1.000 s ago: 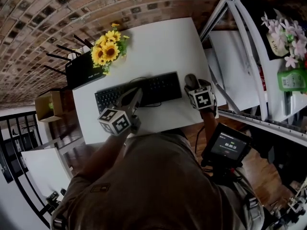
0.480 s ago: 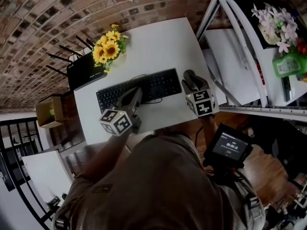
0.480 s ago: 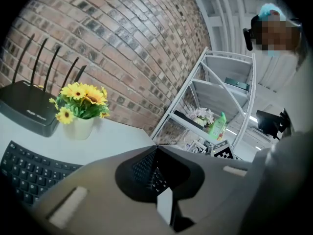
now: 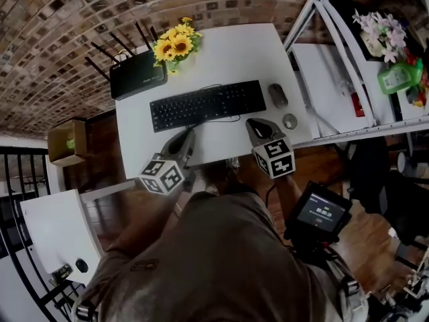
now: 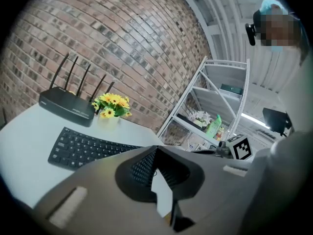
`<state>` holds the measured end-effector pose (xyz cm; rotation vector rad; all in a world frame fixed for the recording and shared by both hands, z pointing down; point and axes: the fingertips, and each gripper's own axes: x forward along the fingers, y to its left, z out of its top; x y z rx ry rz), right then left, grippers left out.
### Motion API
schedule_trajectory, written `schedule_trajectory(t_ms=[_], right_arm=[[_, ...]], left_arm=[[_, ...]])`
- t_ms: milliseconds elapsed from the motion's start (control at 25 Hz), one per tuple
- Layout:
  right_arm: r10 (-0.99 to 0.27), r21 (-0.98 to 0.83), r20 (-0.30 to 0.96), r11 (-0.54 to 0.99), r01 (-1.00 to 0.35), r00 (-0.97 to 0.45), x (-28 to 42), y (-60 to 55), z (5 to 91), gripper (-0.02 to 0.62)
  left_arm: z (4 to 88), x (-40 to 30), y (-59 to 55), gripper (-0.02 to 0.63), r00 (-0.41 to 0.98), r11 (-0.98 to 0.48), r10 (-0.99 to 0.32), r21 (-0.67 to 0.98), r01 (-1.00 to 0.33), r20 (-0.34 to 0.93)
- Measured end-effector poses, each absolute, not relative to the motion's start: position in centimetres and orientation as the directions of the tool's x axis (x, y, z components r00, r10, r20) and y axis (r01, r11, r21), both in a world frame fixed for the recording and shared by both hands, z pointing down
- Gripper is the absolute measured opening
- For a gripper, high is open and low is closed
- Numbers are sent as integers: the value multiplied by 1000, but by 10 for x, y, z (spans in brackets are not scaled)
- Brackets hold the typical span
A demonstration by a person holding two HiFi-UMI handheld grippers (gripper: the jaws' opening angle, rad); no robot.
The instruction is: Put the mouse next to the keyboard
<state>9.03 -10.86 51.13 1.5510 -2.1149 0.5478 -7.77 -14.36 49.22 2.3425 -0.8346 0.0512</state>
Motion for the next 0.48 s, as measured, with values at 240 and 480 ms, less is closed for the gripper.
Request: schedule_trajectory(t_ms=[240,480], right_arm=[[-765,-72,560,338,-938,-319,42,-68,503,14],[-759,-72,550,372,-925,-348,31,-41,488,14]], left_arm=[[499,-108,-113,0,779,-584,-572,539,-607,257],[496,-115,-88,0,759,-583,-593,507,-635,270]])
